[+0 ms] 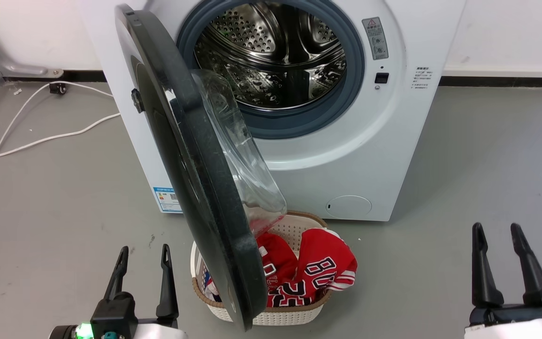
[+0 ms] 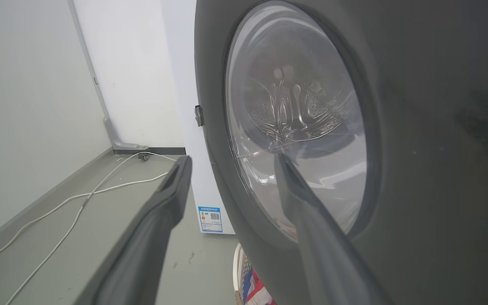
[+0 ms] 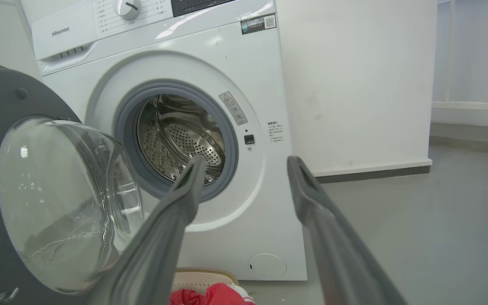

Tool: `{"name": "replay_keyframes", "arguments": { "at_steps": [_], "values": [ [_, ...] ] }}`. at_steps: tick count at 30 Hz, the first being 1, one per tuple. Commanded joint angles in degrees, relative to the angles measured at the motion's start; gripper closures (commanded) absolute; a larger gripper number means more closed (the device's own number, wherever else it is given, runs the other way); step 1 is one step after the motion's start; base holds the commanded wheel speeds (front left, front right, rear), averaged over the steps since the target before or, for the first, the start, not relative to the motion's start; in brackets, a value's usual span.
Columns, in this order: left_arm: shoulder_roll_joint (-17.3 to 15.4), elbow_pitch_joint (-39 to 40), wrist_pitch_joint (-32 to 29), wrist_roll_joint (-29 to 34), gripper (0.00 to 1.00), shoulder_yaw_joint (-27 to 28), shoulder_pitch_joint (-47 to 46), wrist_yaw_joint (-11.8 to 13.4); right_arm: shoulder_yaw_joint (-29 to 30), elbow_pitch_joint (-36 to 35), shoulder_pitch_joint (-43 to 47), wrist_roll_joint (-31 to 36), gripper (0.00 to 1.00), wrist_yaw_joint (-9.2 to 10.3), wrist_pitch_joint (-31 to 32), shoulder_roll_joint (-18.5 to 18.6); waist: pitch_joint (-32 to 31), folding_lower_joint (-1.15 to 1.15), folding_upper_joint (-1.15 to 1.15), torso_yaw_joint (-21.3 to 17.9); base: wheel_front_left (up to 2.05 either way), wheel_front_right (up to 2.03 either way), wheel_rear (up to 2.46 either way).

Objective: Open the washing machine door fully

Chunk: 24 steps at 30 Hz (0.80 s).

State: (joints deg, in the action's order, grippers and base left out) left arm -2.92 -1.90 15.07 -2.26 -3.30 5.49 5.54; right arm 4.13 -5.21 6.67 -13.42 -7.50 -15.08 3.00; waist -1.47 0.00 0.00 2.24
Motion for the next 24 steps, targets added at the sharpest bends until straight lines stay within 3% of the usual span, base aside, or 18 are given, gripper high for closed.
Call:
{"name": "replay_keyframes", "arguments": {
  "at_steps": [1,24],
  "values": [
    [0.1,0.1,0.2,0.3,0.00,0.1,0.6,-0.2,-0.3,0.3,1.1,-0.5,0.00,0.01,-0.1,-0.2,-0.2,0.00,0.00,0.0,0.00,0.00,0.00],
    [0.1,-0.2,0.2,0.4,0.00,0.8,1.2,-0.4,-2.5,2.6,5.3,4.2,0.00,0.02,-0.1,-0.2,-0.7,0.00,0.00,0.0,0.00,0.00,0.00]
  ]
}}
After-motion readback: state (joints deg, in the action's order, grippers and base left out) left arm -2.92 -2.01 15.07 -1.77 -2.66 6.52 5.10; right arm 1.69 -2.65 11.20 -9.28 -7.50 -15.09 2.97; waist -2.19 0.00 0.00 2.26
